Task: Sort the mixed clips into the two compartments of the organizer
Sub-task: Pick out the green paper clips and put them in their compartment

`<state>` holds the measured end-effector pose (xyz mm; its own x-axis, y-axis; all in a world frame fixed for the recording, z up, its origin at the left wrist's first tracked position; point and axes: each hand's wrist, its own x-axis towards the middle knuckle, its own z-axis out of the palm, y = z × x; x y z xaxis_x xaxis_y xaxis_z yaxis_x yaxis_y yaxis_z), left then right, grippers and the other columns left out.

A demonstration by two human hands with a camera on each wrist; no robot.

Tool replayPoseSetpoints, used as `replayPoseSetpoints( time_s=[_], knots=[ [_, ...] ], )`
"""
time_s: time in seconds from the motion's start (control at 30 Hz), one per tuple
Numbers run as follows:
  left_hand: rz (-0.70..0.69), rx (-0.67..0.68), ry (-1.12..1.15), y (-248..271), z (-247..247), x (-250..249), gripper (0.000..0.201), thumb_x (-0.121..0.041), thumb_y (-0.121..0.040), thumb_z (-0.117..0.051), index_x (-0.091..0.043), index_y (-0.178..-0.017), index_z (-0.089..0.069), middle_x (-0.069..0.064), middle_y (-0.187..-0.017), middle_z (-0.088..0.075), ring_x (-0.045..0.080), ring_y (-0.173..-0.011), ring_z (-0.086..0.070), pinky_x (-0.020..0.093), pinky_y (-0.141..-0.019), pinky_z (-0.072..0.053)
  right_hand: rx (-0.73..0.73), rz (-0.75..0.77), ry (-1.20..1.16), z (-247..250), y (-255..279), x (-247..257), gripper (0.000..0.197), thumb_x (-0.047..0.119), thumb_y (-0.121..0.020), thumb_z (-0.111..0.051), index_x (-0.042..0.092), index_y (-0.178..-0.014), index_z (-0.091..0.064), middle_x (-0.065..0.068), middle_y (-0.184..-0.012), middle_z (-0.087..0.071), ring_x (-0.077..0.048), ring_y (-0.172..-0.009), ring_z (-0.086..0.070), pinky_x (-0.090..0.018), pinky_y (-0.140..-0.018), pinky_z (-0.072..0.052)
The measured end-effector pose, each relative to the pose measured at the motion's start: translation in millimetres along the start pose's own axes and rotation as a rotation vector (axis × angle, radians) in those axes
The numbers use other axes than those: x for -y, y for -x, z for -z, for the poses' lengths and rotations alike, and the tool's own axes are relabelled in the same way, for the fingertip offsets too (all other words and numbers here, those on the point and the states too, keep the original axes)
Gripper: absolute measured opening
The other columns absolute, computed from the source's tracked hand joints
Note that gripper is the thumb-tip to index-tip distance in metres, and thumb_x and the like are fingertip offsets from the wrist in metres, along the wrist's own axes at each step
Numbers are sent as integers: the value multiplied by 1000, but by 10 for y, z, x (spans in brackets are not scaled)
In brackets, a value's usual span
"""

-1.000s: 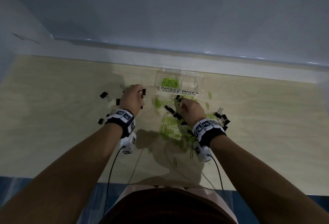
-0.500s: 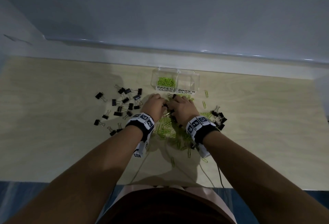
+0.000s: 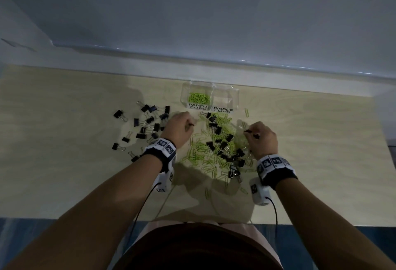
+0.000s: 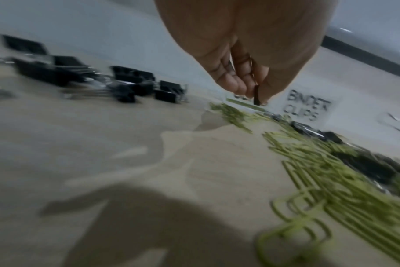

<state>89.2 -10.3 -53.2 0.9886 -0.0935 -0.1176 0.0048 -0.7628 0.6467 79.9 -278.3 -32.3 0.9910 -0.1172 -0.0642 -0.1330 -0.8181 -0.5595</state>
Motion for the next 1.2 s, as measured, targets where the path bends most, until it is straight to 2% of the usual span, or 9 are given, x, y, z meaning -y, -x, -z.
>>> replayPoseSetpoints(
  time_s=[0.1,0.2,0.43,0.57,0.67,0.8,0.93,1.07,1.2],
  knots=[
    [105,-118,-81,43,147,217,11,-14,-84,-58,-9,-92,-54,9,-95,-57,26,-88,-53,38,-75,-48,8,-34,171,4,2,-181,12,19,-79,-69,15,-86,-61,-7,-90,-65,-28,-85,-59,-39,-77,-48],
    [13,-141,-273,87,175,226,18,-14,-82,-58,-9,-99,-58,11,-107,-54,31,-102,-47,43,-89,-44,1,69,282,-80,38,-86,13,19,-80,-64,14,-92,-63,-6,-101,-61,-30,-96,-53,-47,-87,-41],
    [-286,336,-122,245,-256,-312,36,-11,-87,-53,-11,-123,-56,5,-124,-51,21,-115,-42,37,-99,-43,239,290,342,-398,-63,486,26,23,-85,-58,24,-111,-61,3,-113,-60,-22,-106,-51,-46,-96,-38],
    [-289,416,-211,195,-331,-354,39,-13,-91,-52,-9,-130,-51,8,-132,-49,24,-122,-39,32,-102,-33,346,295,416,-459,-163,549,32,20,-82,-61,23,-114,-59,2,-119,-58,-23,-112,-47,-45,-95,-37],
    [-293,431,-217,161,-347,-391,33,-14,-91,-52,-12,-124,-55,6,-129,-52,25,-117,-41,33,-96,-35,325,340,394,-455,-179,568,23,15,-79,-61,20,-101,-62,0,-109,-61,-25,-106,-51,-42,-88,-39],
    [-237,385,-97,163,-348,-365,27,-12,-87,-60,-14,-114,-58,5,-119,-56,24,-107,-49,35,-89,-43,279,329,148,-392,-158,493,12,6,-76,-65,12,-86,-65,-4,-88,-63,-25,-82,-60,-39,-71,-52],
    [-198,339,52,194,-298,-338,19,-11,-84,-64,-11,-103,-62,2,-100,-58,13,-86,-50,34,-82,-50,157,151,24,-204,-134,246,17,0,-78,-65,14,-86,-64,1,-91,-61,-14,-79,-60,-27,-76,-54],
    [-87,221,245,234,-177,-305,11,-16,-83,-67,-15,-93,-66,-7,-90,-62,7,-82,-59,24,-77,-51,33,-10,94,-49,-43,-47,15,8,-79,-66,13,-93,-65,-6,-94,-60,-27,-87,-59,-41,-77,-52],
    [91,38,297,229,96,-131,10,-19,-86,-64,-15,-95,-63,-9,-90,-63,3,-80,-58,12,-70,-43,4,105,228,-123,100,6,15,12,-80,-64,13,-95,-66,-7,-98,-61,-28,-92,-55,-47,-85,-45]
  ],
)
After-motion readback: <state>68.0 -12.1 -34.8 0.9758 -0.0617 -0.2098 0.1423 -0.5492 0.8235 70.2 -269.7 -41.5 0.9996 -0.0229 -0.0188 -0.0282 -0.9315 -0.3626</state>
